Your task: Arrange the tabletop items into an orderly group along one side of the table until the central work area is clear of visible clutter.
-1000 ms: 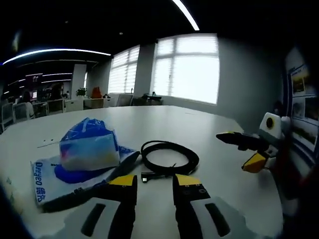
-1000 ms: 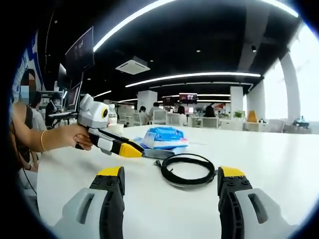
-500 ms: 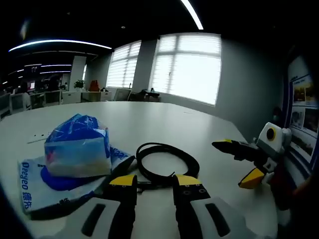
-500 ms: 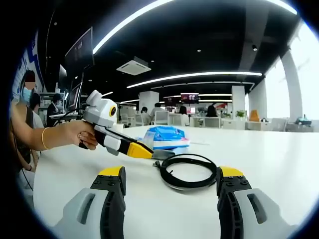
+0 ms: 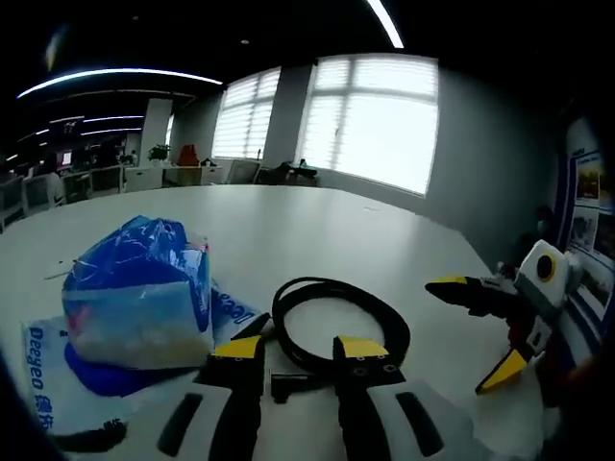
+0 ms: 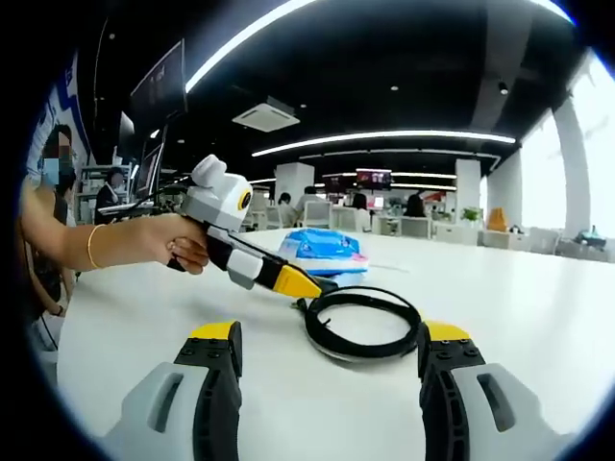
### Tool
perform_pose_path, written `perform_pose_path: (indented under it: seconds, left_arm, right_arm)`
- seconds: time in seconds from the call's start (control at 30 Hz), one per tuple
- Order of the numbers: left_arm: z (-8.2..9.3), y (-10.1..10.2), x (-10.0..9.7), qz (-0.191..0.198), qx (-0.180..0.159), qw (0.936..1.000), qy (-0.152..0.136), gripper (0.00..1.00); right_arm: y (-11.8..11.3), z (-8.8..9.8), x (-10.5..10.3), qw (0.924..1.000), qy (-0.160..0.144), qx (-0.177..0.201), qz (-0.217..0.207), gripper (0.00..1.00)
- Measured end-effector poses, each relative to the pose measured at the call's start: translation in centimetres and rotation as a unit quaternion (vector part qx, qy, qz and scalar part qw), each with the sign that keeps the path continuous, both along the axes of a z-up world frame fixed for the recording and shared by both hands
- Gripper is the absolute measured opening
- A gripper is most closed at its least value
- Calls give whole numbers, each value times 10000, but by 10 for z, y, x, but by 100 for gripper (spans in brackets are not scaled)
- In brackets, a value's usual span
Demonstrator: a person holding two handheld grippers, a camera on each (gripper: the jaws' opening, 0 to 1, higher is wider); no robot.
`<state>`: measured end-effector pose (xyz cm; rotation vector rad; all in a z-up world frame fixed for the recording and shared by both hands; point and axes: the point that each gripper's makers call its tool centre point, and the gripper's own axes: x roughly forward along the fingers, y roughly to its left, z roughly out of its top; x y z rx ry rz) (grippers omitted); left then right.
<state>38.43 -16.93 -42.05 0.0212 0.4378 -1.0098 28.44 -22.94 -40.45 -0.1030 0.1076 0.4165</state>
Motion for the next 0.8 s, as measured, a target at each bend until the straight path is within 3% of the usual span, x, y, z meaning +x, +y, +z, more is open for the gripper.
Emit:
perform_pose_path:
  seconds: [0.13, 0.23, 0.43, 0.67, 0.8]
  left_arm:
    - [-3, -3, 2, 4, 15, 9999, 133, 23]
    - [-2, -7, 5, 55, -159, 9995, 285, 15]
    - [-5, -6, 8, 124, -118, 9994, 314, 16]
    - [-15, -7, 9, 76, 141, 9995, 254, 17]
    - [-16, -7, 12, 142, 52, 9992, 371, 17]
  right_arm:
    - [-3, -2, 5, 9999, 84, -101, -26, 72]
    - [-6, 2, 10, 9999, 6, -84, -80, 71]
    - [-7, 2, 16, 9998, 32, -185, -72, 71]
    - [-7, -7, 23, 9989, 316, -337, 49, 70]
    - [-13, -21, 27, 9974, 564, -447, -34, 70]
